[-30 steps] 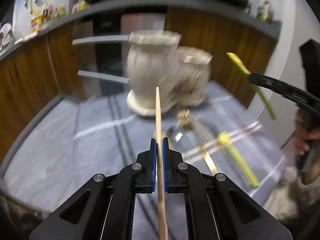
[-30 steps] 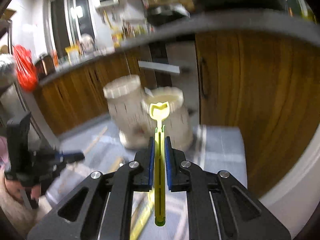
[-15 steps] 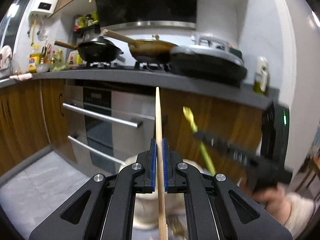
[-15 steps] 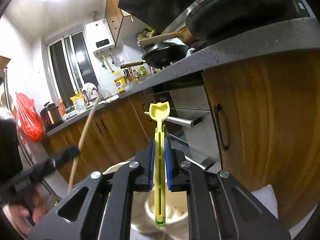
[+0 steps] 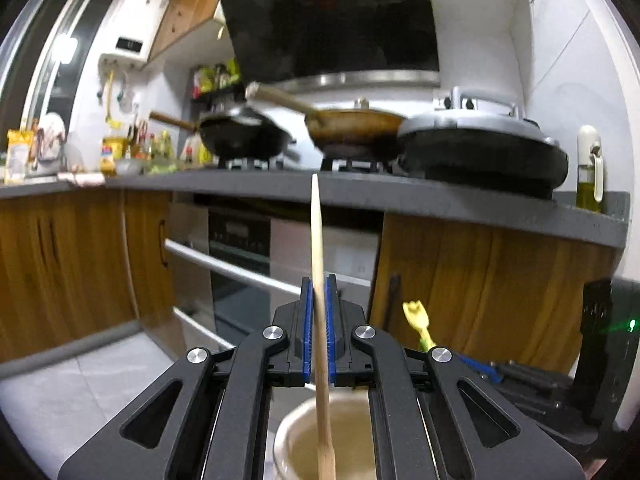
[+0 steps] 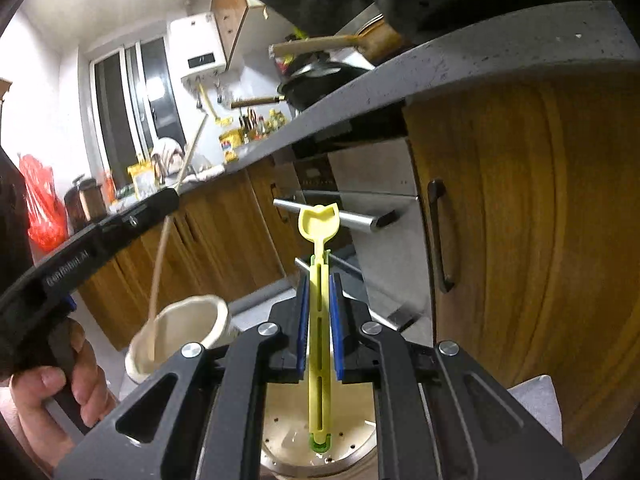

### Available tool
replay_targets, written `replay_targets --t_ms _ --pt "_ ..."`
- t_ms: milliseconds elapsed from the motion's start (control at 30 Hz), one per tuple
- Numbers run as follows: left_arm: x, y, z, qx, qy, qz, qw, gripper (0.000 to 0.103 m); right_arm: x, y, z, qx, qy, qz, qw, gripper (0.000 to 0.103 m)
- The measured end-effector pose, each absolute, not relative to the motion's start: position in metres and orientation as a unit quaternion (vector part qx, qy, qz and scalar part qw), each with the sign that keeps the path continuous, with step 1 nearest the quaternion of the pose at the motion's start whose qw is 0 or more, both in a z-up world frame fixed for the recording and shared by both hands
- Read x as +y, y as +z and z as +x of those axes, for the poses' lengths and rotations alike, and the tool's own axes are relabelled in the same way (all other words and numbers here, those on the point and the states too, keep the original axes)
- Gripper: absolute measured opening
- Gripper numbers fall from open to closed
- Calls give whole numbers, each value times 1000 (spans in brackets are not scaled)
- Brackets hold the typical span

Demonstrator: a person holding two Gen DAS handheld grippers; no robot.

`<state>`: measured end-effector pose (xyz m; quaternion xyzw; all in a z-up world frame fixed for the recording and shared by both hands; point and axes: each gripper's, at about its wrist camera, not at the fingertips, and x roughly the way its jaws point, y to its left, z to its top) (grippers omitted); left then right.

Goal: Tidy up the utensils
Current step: 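Put the chopstick in the tall cup with the left while the right drops the utensil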

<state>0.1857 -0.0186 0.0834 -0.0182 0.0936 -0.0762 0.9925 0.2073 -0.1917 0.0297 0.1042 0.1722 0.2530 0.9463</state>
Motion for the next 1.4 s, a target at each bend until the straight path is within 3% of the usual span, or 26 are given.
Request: replay_targets --t_ms 167,400,967,1067,1133,1267,1333,1400 --pt "-5 66 165 125 -83 -27 988 6 -196 28 196 211 244 96 942 10" --pt "6 42 138 162 -103 -35 981 6 -207 14 159 204 227 73 949 10" --pt "5 43 134 166 -95 -7 982 6 -217 10 157 191 203 81 957 10" --pt "7 44 134 165 -93 -10 982 10 -218 10 157 190 200 84 958 12" --pt "7 45 133 162 -92 -7 983 10 -219 11 156 186 199 88 958 28" --pt "7 45 133 159 -87 -6 983 12 -223 13 156 175 193 89 961 32" --pt "8 45 132 159 -86 -7 983 18 -224 14 156 175 190 93 962 38" --pt "9 44 132 159 -82 -10 984 34 -226 14 156 172 185 96 963 48"
